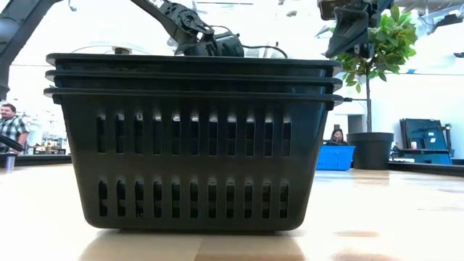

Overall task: Stack baskets by color
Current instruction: Stack the top blue bin on the stacked blue bins

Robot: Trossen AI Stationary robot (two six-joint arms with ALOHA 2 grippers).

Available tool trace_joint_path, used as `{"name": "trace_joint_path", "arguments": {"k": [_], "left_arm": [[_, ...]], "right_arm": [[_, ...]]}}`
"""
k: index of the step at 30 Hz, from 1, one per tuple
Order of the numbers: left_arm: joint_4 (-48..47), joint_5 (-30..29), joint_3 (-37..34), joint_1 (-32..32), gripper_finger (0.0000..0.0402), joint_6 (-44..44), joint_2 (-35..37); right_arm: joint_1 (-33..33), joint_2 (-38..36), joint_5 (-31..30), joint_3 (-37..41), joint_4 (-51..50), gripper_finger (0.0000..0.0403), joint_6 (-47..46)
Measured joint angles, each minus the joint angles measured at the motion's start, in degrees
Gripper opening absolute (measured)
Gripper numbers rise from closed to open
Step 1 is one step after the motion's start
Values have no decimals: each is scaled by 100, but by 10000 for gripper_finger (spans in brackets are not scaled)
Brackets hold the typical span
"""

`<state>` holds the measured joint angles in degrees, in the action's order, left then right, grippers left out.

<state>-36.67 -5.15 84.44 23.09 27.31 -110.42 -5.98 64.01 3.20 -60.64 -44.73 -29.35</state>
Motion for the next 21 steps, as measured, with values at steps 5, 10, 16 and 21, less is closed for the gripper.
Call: {"name": "trace_joint_path", "arguments": {"k": [5,10,16,21], "left_arm": [[-23,48,0,0,275,-161,306],[-236,459,0,0,310,-766,852],[-335,1042,0,-169,313,-1717,1472],[-425,930,-411,-480,295,-2446,2202]], "right_arm": [[0,0,0,0,0,10,1],[0,0,-9,0,-2,26,69],[-179,17,-11,0,12,57,228],[-414,251,37,0,8,90,431]]}}
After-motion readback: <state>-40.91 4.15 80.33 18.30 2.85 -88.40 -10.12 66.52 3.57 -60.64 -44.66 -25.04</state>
